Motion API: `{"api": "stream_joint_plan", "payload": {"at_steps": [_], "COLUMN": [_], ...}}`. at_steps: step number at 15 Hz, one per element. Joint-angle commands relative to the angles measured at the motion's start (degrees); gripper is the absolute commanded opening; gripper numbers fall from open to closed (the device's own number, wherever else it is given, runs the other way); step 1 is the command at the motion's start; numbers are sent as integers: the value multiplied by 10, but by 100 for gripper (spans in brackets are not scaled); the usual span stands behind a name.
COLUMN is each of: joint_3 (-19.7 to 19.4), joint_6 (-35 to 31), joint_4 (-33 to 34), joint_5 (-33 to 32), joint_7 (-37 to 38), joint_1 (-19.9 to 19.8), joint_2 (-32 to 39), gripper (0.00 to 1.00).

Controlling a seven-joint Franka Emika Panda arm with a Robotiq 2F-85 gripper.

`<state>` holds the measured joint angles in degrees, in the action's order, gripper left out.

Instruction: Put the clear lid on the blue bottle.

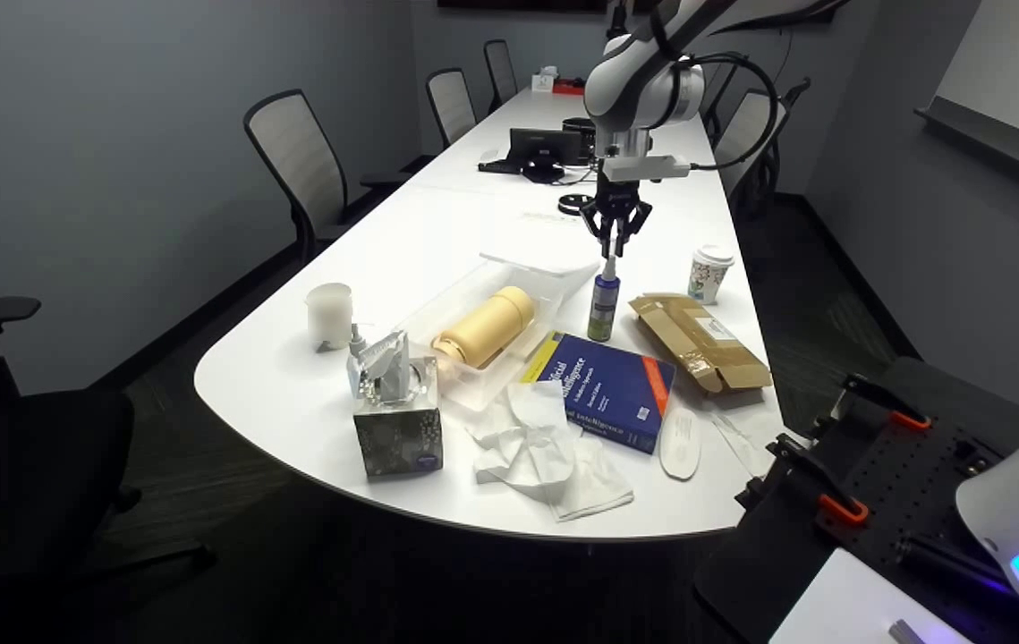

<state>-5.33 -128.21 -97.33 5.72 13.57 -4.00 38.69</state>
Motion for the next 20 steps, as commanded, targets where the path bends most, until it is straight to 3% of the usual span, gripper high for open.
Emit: {"api": "stream_joint_plan", "payload": {"at_steps": [1,20], "joint_3": [3,-2], "joint_6": [-6,-28], "joint_4": [-31,-30], "joint_5": [6,4], "joint_7": [2,3], "joint_1": [3,-1], "joint_2": [-22,-4], "gripper": [6,6]}}
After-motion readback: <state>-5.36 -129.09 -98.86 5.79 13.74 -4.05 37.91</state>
